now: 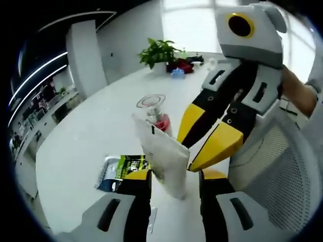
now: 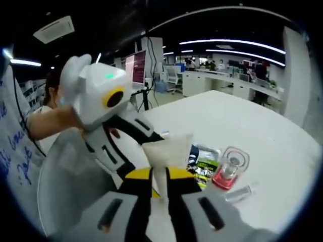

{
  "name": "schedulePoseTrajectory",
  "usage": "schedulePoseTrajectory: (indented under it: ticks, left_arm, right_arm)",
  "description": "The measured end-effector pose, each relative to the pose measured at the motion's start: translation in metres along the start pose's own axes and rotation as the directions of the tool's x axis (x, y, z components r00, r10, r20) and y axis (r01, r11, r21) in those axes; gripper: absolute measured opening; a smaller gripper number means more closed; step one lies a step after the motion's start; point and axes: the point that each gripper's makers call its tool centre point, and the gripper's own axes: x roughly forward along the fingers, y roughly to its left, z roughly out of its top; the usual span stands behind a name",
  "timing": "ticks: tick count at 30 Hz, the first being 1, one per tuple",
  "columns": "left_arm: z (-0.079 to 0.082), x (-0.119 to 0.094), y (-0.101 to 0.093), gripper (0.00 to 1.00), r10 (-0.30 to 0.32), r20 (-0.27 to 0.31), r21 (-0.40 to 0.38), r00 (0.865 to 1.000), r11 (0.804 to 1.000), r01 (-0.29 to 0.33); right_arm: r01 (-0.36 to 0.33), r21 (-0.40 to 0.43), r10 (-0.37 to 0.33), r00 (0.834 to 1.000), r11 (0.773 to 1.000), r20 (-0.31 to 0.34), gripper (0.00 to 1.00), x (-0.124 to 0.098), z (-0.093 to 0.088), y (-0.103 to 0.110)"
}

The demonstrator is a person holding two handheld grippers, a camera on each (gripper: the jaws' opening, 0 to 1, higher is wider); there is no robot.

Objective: Arrange the skincare products in the storage area until every visible bottle or jar stands upright without overlapping.

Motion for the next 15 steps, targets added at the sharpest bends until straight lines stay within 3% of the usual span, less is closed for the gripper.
schedulePoseTrajectory:
  ticks: [15]
  left_arm:
    - [-0.002, 0.008, 0.008, 0.22, 0.002, 0.000, 0.019, 1.000, 1.000, -0.001]
  right_arm:
    - [0.029, 0.011, -0.029, 1.000, 1.000, 0.000, 0.11, -0.006, -0.001, -0.011]
